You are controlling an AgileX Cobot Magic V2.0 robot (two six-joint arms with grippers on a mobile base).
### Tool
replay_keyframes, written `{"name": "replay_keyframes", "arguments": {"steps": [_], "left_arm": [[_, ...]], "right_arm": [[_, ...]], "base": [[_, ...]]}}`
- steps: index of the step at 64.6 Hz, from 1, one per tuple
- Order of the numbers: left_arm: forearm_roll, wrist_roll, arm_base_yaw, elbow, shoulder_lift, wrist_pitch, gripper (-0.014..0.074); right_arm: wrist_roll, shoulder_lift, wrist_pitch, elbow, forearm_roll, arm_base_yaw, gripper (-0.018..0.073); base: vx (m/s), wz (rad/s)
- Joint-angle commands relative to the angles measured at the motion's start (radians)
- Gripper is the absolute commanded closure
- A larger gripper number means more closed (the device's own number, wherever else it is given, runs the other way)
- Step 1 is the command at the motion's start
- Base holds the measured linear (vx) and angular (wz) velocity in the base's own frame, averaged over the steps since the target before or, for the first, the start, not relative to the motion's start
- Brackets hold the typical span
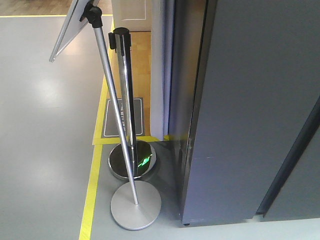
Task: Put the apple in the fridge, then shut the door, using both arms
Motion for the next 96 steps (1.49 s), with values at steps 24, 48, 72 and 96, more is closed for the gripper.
{"name": "replay_keyframes", "arguments": {"steps": [24, 48, 72, 96], "left_arm": [[0.000, 0.000, -0.006, 0.028, -0.006, -0.075, 0.0601], [0.000, 0.000, -0.006, 0.028, -0.006, -0.075, 0.0601], [0.000, 0.000, -0.006, 0.028, -0.006, -0.075, 0.0601], [0.000, 0.000, -0.006, 0.028, -0.006, -0.075, 0.0601]], "right_arm": [[-0.033, -0.011, -0.085, 0.002, -0.021, 0.085, 0.0561], [-0.031, -0.011, -0.076, 0.001, -0.021, 0.085, 0.0561], [-0.031, -0.011, -0.077, 0.001, -0.021, 0.085, 0.0561], [-0.031, -0.011, -0.077, 0.001, -0.021, 0.085, 0.0561]], "base": [[0.00, 0.00], [0.00, 0.00], [0.00, 0.00], [0.00, 0.00]]}}
